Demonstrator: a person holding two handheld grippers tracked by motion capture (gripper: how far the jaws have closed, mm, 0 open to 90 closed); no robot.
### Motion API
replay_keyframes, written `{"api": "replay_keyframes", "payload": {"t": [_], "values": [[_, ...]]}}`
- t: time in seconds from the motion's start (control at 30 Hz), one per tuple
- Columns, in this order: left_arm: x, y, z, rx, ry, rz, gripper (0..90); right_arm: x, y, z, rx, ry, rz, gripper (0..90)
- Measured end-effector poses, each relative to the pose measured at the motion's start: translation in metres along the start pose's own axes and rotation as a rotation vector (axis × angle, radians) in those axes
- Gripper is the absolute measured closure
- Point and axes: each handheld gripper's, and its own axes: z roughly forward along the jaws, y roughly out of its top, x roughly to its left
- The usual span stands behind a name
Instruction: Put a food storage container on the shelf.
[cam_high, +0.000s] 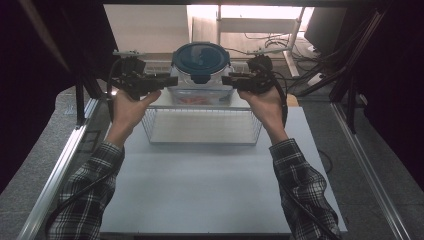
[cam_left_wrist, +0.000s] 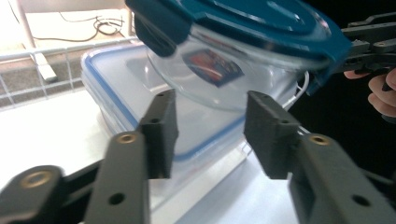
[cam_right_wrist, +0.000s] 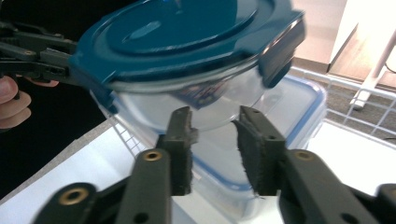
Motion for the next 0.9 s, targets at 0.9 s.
{"api": "replay_keyframes", "payload": {"t": [0.9], "values": [[-0.026, -0.068, -0.004, 0.05, -0.067, 0.082, 22.1, 0.014, -0.056, -0.025, 0.019, 0.087, -0.043, 27.3]]}}
